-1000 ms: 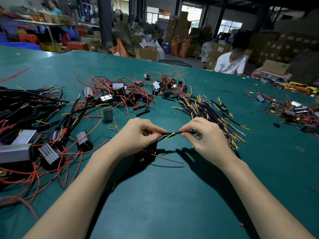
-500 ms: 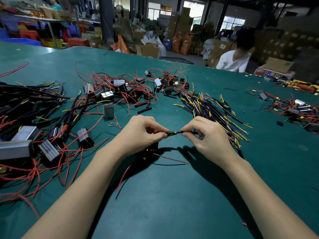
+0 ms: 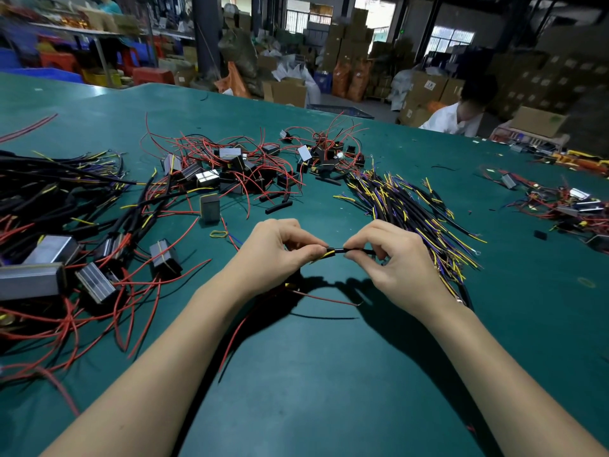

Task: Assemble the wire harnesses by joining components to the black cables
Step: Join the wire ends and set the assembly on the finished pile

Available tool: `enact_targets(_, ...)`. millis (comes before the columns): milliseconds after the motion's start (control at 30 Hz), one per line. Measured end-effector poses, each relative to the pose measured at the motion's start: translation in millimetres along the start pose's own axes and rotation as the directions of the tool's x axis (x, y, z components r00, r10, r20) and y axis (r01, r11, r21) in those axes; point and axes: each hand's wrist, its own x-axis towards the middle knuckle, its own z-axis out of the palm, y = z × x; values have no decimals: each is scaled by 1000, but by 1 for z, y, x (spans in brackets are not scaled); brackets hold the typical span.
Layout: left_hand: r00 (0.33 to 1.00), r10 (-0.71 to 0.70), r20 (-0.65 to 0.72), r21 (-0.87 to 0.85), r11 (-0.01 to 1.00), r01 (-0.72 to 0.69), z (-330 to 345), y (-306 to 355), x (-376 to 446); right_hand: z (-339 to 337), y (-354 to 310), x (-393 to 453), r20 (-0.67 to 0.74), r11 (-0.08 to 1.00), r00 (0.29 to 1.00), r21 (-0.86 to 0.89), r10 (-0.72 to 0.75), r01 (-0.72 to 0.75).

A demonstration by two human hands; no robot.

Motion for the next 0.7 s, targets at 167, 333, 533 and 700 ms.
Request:
enact_targets(167, 996, -79, 31, 75, 994, 77, -12, 4, 1, 0, 1, 0, 49, 999, 998, -2, 47, -47)
enact_targets(333, 983, -171, 61, 235, 960, 152, -38, 7, -1, 0, -1, -2, 61, 996, 995, -41, 79, -77)
enact_targets(533, 956, -230, 184, 379, 914, 146, -23, 16, -3, 0, -5, 0, 46, 995, 995, -53, 86, -83)
enact_targets(700, 989, -78, 123, 295, 955, 38, -11, 14, -3, 2, -7, 2, -8, 995, 996, -41, 92, -93)
